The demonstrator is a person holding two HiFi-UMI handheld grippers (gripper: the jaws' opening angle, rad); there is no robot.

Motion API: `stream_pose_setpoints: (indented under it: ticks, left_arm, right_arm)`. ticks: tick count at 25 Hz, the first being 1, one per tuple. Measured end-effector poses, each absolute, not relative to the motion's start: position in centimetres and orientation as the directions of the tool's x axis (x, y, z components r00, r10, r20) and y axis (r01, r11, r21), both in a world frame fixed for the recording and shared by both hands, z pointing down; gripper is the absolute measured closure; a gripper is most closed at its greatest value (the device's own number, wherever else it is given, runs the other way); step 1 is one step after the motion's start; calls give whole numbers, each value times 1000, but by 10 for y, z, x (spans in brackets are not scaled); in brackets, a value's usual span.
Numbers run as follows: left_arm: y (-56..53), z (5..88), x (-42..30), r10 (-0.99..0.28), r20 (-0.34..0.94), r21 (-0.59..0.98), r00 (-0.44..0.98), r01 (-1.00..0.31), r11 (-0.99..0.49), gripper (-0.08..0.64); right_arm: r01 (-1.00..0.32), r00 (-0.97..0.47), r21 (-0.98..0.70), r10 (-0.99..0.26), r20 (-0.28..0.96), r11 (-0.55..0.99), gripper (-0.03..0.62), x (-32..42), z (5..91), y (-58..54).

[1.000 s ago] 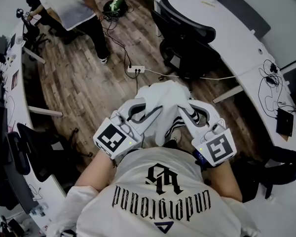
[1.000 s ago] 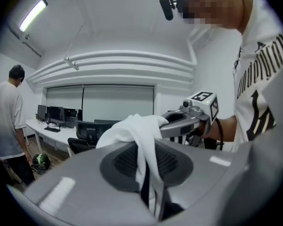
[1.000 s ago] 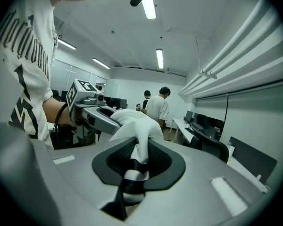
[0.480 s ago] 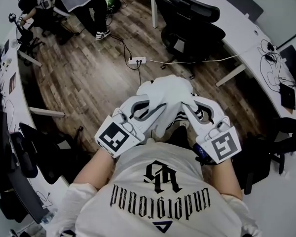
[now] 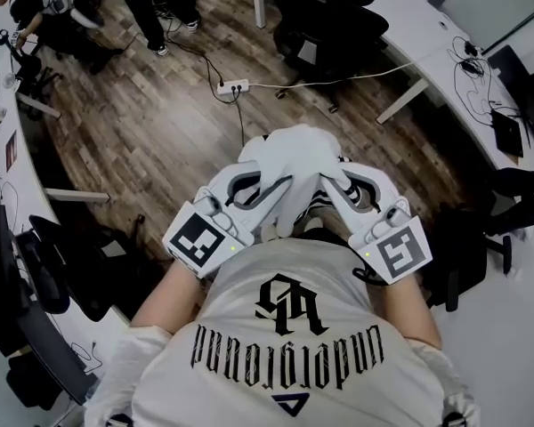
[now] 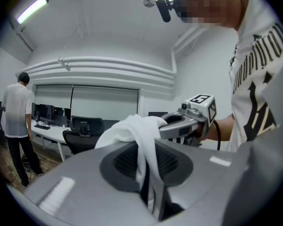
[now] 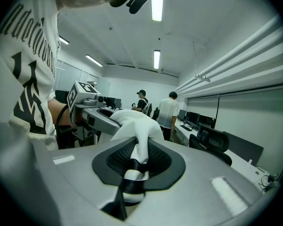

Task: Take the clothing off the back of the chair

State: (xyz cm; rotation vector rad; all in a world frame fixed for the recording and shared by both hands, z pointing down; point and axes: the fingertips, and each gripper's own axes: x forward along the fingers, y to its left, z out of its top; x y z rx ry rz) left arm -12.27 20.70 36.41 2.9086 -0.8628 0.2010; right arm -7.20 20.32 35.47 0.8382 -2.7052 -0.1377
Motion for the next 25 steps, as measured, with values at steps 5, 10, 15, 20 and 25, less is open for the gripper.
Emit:
stream_pose_setpoints:
  ticks: [5,10,15,20,25]
  left_arm:
    - [224,359,-115,-527,136,49,839,-537,-842,459]
    - [231,359,-111,-523,138,51,841,-533,-844,459]
    - [236,358,-109,-521,144,44,842,-531,-846,459]
    - [239,359,-110,-522,144,36,841,-532,-846,460]
    - [240,359,-113,-523,142,34,840,-532,-846,459]
  right_arm:
    - [-529,-782,204,-566,261,824,538,-63,350,221]
    - [-525,-777,222,-569,269,822,538,-57,350,229]
    - [-539,-778,209,-577,249,816,538,-56,348,235]
    - [-548,-774,200,-582,248,813,538,-56,351,238]
    - [-550,-779,197,-584,229,811,538,-60,350,240]
